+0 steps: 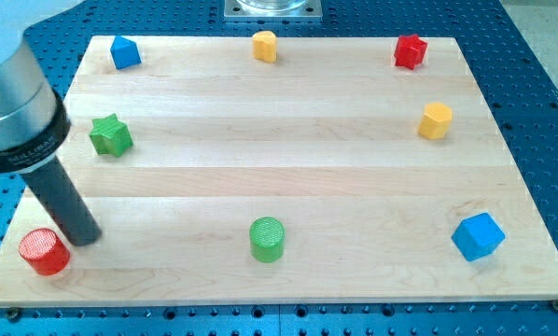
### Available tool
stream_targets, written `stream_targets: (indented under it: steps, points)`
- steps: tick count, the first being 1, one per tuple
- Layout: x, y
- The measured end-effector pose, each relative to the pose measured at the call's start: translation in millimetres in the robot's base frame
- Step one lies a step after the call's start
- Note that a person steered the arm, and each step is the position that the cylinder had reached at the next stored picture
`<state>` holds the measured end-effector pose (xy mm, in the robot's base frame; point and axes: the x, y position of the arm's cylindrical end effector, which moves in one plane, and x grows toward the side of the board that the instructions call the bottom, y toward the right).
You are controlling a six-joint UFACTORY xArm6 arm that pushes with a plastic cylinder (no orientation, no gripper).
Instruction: Move the triangle to the bottom left of the heart
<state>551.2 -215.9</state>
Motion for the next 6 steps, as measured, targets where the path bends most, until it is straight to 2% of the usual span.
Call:
stream_targets:
  steps: [1, 2, 5, 6]
  points:
    - [-49, -64]
    - [-60, -89]
    - [-283, -73]
    - [-306, -60]
